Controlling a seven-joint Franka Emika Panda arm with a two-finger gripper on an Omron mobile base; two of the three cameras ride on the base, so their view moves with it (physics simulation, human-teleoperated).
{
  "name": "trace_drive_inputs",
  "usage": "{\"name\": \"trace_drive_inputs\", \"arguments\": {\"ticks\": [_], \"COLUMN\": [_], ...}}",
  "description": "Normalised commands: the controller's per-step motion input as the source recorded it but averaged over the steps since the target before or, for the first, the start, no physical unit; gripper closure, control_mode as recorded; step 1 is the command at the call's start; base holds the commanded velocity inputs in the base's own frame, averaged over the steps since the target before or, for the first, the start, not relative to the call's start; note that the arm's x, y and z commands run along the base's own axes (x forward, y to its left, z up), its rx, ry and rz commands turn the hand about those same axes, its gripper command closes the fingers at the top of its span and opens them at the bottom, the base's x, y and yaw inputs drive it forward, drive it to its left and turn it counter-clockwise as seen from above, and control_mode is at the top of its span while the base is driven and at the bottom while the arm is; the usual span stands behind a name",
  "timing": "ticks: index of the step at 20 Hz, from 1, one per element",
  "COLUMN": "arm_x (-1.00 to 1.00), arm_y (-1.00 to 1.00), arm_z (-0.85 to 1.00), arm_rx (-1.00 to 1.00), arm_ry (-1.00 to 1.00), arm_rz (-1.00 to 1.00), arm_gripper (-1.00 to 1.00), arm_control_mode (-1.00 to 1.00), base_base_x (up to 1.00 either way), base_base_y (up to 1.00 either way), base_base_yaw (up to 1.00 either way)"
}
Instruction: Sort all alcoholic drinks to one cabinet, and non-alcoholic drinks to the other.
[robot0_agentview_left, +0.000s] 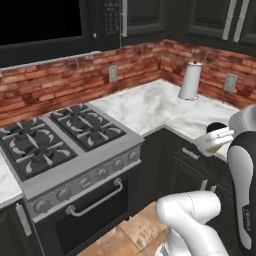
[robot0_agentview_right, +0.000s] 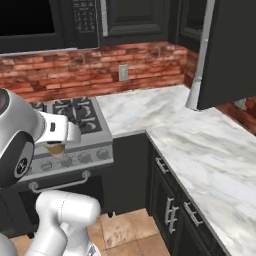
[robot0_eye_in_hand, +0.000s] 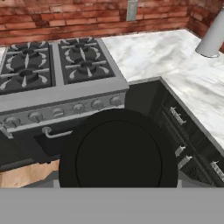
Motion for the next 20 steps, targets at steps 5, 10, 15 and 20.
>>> {"name": "trace_drive_inputs", "arguments": {"ticks": [5,10,15,20], "arm_x": [0.0,0.0,0.0,0.0], "arm_y": [0.0,0.0,0.0,0.0], "arm_z": [0.0,0.0,0.0,0.0], "arm_rx": [0.0,0.0,0.0,0.0], "arm_ry": [0.0,0.0,0.0,0.0], "arm_rz": [0.0,0.0,0.0,0.0], "arm_gripper": [1.0,1.0,1.0,1.0], "arm_control_mode": [1.0,1.0,1.0,1.0], "base_base_x": [0.02,0.04,0.04,0.02], "base_base_y": [0.53,0.53,0.5,0.41], "base_base_yaw": [0.31,0.3,0.28,0.22]}}
